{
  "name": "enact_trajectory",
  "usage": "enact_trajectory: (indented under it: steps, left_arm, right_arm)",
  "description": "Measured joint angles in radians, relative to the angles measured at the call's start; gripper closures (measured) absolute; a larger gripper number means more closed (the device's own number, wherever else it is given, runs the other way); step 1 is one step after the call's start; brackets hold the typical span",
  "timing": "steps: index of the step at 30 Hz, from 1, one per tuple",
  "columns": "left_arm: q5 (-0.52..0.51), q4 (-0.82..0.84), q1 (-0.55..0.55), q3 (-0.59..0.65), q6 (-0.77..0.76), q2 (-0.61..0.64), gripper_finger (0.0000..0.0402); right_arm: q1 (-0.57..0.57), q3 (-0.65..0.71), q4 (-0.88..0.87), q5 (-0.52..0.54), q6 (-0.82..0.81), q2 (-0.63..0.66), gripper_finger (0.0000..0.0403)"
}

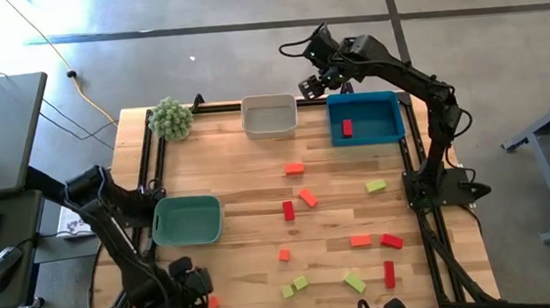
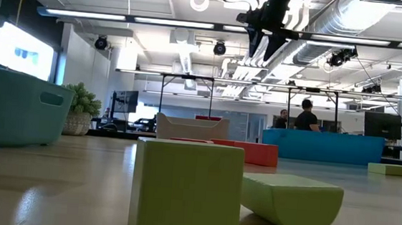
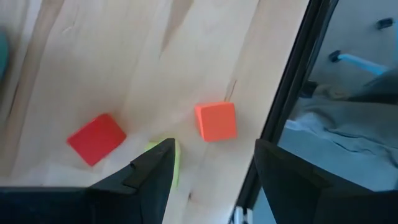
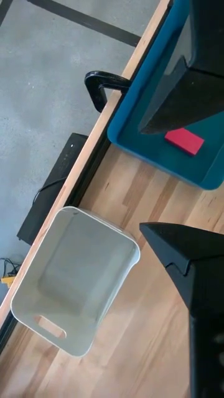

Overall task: Sort & place blocks by color
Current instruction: Put the orange block into the green bin

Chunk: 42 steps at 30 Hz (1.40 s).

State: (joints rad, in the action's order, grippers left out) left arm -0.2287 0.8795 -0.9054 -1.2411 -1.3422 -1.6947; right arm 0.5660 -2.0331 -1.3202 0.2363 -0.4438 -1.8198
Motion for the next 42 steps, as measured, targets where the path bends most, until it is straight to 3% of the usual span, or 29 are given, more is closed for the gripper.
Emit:
enact_trajectory:
  steps: [24, 42]
  left_arm:
    - [-0.014, -0.061, 0.009, -0.031, -0.031, -0.164, 0.019]
    - [0.039, -0.07, 0.009, -0.03, -0.038, -0.253, 0.019]
  right_arm:
    - [0.0, 0.0, 0.001, 0.0, 0.007, 0.0, 0.0171]
    - [0.0, 0.0, 0.0, 0.0, 0.008, 0.0, 0.0171]
